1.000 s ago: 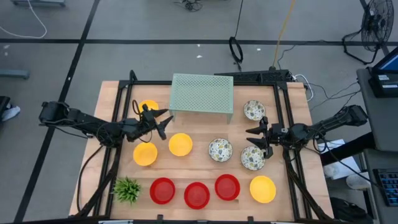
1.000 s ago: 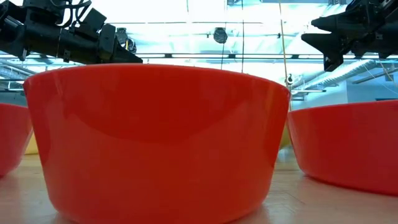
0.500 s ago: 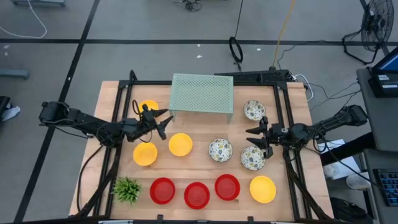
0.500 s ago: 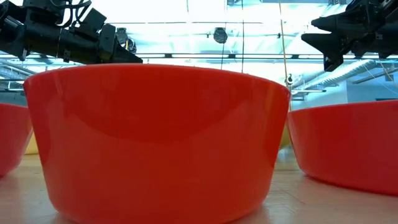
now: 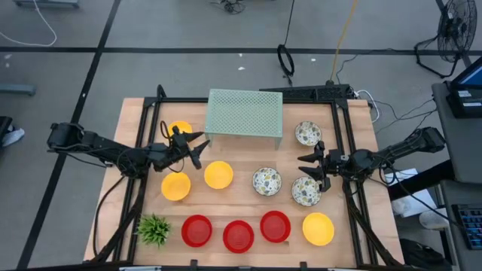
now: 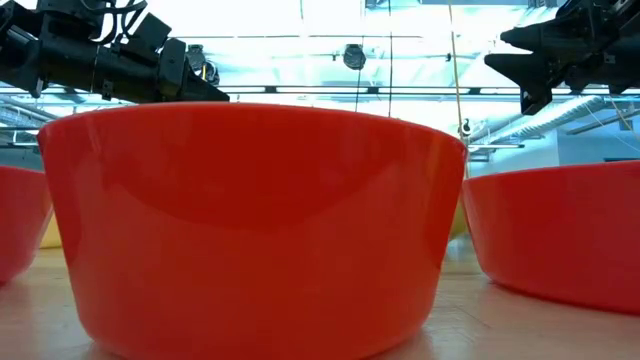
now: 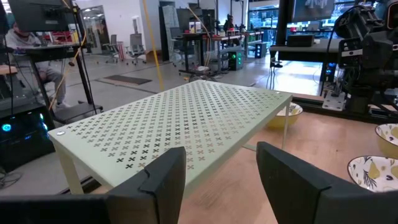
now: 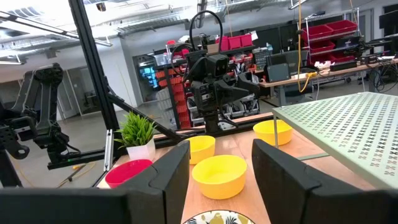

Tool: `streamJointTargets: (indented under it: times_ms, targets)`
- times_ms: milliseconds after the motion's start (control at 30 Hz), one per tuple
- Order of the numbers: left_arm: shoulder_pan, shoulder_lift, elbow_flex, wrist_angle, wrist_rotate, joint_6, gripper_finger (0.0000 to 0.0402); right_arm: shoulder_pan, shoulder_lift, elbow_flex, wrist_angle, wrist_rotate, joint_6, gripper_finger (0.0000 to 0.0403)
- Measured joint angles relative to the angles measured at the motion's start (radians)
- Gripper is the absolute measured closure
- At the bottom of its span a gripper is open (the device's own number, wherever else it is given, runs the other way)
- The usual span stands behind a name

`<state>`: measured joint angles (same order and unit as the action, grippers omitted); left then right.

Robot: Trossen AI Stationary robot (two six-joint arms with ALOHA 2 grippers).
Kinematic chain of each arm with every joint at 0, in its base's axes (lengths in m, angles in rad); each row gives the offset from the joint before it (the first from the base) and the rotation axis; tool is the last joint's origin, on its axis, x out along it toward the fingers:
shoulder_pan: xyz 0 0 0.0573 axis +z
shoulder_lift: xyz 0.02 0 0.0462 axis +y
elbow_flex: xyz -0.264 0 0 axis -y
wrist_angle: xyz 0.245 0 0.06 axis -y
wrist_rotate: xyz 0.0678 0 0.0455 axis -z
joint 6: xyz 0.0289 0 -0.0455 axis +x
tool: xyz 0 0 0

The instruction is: Pick & Place Mini bowls

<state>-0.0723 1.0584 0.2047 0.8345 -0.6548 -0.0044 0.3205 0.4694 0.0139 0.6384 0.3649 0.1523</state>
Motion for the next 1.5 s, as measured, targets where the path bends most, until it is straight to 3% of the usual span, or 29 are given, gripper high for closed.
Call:
streamJointTargets:
  times_ms: [900,1500]
  targets:
    - [0.0,0.0,0.0,0.0,0.0,0.0,0.0201,0.0,0.0,0.0,0.001,0.0,-0.008,0.0243]
    - [0.0,0.0,0.0,0.0,0.001,-0.002,0.0201,0.0,0.0,0.0,0.092,0.0,0.018,0.0243]
